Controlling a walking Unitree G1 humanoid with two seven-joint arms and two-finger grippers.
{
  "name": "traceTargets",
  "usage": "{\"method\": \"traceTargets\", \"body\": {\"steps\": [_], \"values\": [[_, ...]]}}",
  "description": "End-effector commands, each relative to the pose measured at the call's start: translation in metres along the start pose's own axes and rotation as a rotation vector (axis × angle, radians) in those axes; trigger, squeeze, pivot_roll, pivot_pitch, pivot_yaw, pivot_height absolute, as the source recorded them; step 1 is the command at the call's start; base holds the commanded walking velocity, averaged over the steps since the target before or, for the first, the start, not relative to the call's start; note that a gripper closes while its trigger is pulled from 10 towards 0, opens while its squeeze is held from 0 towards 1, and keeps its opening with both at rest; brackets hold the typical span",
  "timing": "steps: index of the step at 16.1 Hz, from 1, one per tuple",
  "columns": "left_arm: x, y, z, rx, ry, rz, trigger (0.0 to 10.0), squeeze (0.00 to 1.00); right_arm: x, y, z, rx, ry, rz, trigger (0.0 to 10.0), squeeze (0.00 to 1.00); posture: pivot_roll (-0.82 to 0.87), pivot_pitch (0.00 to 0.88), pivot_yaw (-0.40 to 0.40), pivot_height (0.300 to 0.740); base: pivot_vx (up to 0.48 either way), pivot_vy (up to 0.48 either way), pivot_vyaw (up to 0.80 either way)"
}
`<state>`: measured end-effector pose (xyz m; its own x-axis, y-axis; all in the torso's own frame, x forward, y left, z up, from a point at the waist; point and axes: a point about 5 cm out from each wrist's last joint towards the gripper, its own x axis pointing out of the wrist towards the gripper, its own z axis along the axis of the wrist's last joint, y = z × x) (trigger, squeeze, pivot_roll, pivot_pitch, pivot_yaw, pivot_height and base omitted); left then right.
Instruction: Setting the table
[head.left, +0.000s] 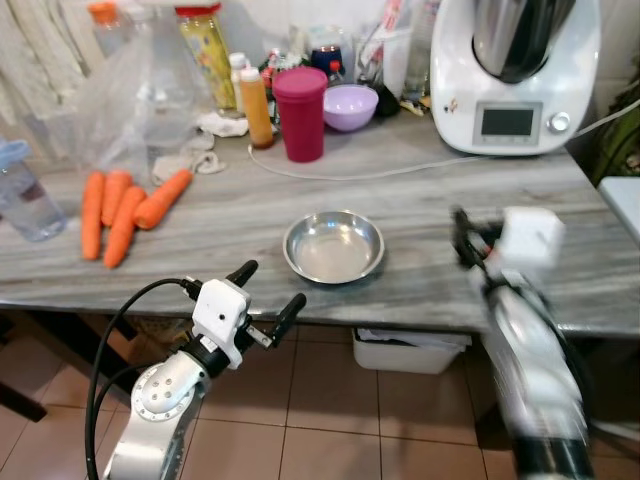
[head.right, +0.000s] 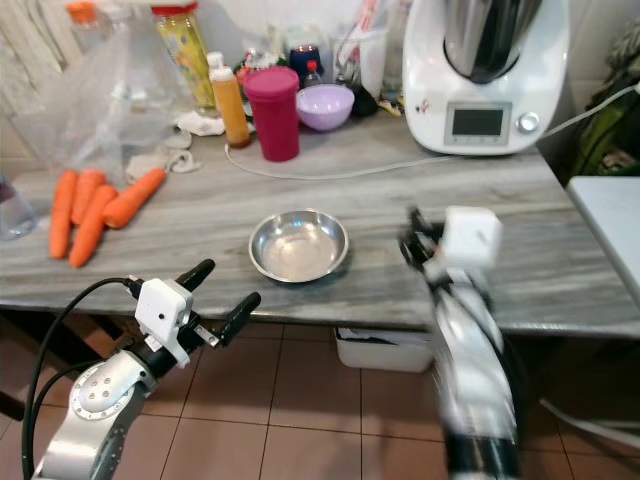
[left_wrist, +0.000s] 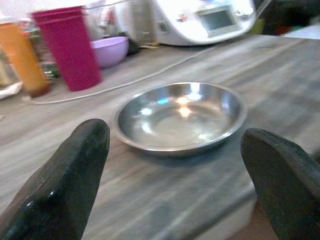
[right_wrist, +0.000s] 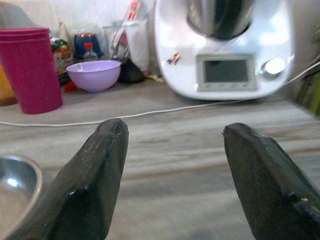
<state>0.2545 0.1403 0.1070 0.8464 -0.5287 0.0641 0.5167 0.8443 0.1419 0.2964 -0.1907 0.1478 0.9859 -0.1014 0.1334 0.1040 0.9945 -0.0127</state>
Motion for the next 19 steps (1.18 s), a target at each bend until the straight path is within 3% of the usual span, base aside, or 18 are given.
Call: {"method": "traceTargets", "body": {"steps": [1,4,5,6,11,13,17,19], "values": [[-0.001,0.007,0.001,0.023,0.007,0.059,10.0,0.00,-0.007,0.000,0.006,-0.038,-0.021,-0.004,10.0,1.00,-0.25,0.037,0.067,0.740,0.000,0.000,0.00],[-0.001,0.016,-0.004,0.061,0.048,0.231,10.0,0.00,-0.035,-0.001,0.002,-0.034,0.023,-0.029,10.0,1.00,-0.26,0.040,0.074,0.740,0.000,0.000,0.00],[-0.002,0.017,-0.005,0.067,0.052,0.259,10.0,0.00,-0.037,-0.003,0.002,-0.049,0.029,-0.038,10.0,0.95,-0.26,0.041,0.074,0.740,0.000,0.000,0.00],[-0.003,0.018,-0.006,0.064,0.057,0.275,10.0,0.00,-0.038,-0.004,0.001,-0.045,0.035,-0.043,10.0,0.00,-0.26,0.043,0.070,0.740,0.000,0.000,0.00],[-0.004,0.017,-0.010,0.073,0.078,0.285,10.0,0.00,-0.040,-0.008,0.001,-0.059,0.067,-0.079,10.0,0.00,-0.25,0.042,0.061,0.740,0.000,0.000,0.00],[-0.002,0.015,-0.011,0.072,0.083,0.301,10.0,0.00,-0.042,-0.003,0.001,-0.069,0.083,-0.035,10.0,0.00,-0.25,0.043,0.058,0.740,0.000,0.000,0.00],[0.001,0.011,-0.012,0.074,0.085,0.294,10.0,0.00,-0.042,-0.002,0.000,-0.002,0.098,-0.022,10.0,0.00,-0.25,0.048,0.058,0.740,-0.295,0.000,0.00],[0.001,0.011,-0.012,0.074,0.088,0.291,10.0,0.00,-0.043,-0.001,-0.002,-0.015,0.112,-0.013,10.0,0.00,-0.25,0.050,0.060,0.740,-0.319,0.000,0.00]]}}
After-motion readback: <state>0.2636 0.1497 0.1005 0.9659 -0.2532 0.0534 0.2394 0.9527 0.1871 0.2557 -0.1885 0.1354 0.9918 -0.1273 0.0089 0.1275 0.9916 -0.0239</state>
